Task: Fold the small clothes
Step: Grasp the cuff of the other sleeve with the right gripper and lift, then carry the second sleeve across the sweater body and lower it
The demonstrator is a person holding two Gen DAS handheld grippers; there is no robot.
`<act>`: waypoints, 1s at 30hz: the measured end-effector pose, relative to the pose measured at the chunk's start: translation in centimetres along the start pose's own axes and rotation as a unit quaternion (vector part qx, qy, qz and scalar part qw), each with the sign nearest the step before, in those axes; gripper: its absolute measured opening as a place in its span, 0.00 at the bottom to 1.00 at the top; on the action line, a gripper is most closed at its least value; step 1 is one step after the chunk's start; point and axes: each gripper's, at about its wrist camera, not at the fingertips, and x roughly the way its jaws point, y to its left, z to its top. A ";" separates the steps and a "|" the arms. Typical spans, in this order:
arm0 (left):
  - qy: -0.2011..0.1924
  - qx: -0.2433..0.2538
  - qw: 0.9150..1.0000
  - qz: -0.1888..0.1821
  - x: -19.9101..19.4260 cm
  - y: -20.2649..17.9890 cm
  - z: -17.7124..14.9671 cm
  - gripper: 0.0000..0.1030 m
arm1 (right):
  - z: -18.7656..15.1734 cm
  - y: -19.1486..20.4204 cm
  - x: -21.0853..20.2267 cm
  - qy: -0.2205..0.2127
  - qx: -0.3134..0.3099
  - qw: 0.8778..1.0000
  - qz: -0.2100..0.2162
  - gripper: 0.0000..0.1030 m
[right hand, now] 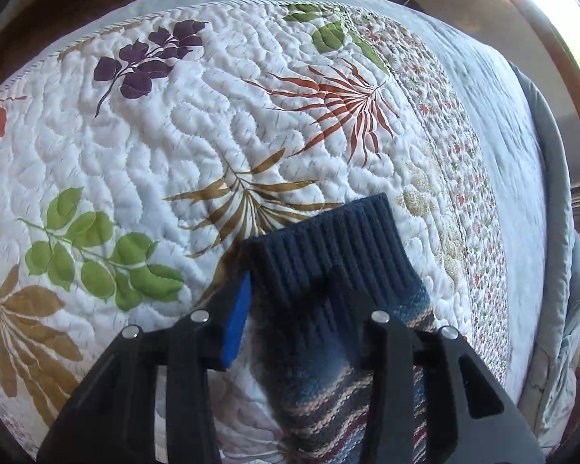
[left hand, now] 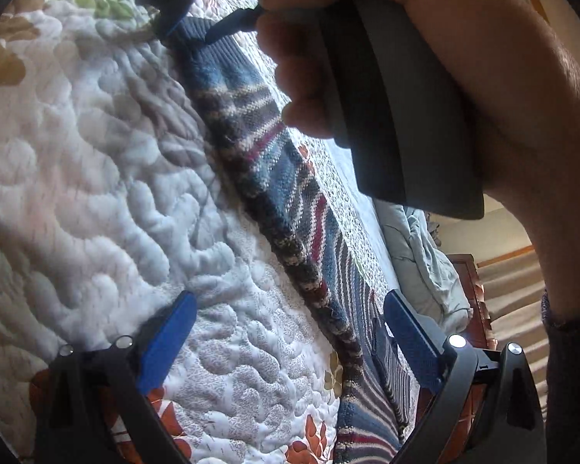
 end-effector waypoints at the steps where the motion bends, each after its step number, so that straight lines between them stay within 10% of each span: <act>1: 0.000 0.002 1.000 0.002 -0.1 0.0 -0.1 0.95 | 0.0 0.0 0.0 -0.001 -0.001 1.000 -0.004 0.38; 5: 0.000 0.007 1.000 0.005 0.0 -0.3 -0.3 0.96 | -0.1 -0.5 -0.2 -0.001 0.008 1.000 -0.014 0.12; 15: -0.043 0.051 0.998 0.000 -0.9 -2.3 -0.3 0.96 | -2.7 -6.5 -5.8 -0.070 0.092 0.993 0.015 0.07; 30: -0.060 0.146 0.987 -0.032 -0.1 -7.9 -3.5 0.96 | -23.7 -23.4 -18.3 -0.164 0.283 0.945 0.020 0.07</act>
